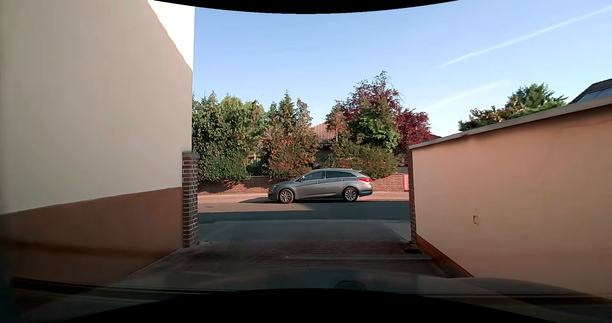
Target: Follow the waypoints while adhering to traffic rules and regulations
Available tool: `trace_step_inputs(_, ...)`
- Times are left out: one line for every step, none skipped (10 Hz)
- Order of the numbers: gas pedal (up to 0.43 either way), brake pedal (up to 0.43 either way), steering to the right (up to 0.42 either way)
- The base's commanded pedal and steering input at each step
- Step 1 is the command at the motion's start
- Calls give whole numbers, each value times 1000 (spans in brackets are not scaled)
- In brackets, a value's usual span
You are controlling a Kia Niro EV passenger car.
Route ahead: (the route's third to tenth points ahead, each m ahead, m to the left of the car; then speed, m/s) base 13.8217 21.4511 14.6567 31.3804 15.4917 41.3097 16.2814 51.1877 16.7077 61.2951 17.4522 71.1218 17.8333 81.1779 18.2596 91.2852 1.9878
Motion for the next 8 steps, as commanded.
trace_step_inputs(0,0,-5)
trace_step_inputs(0,6,-10)
trace_step_inputs(0,18,-16)
trace_step_inputs(0,37,-20)
trace_step_inputs(0,55,-24)
trace_step_inputs(0,61,-29)
trace_step_inputs(0,85,-34)
trace_step_inputs(0,98,-34)
